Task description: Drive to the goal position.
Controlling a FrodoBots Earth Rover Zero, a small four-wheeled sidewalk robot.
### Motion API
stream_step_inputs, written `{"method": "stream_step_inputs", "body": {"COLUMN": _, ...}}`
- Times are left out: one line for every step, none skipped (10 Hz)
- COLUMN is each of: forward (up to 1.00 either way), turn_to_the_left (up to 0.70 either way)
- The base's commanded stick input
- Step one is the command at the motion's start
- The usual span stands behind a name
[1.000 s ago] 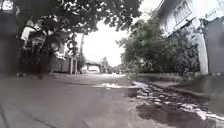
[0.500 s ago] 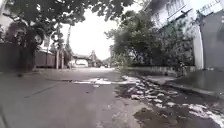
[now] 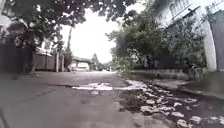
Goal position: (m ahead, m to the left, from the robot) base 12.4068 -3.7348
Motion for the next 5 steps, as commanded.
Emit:
{"method": "stream_step_inputs", "body": {"forward": 1.0, "turn_to_the_left": 0.0}}
{"method": "stream_step_inputs", "body": {"forward": 1.0, "turn_to_the_left": 0.0}}
{"method": "stream_step_inputs", "body": {"forward": 1.0, "turn_to_the_left": 0.0}}
{"method": "stream_step_inputs", "body": {"forward": 1.0, "turn_to_the_left": 0.0}}
{"method": "stream_step_inputs", "body": {"forward": 1.0, "turn_to_the_left": 0.0}}
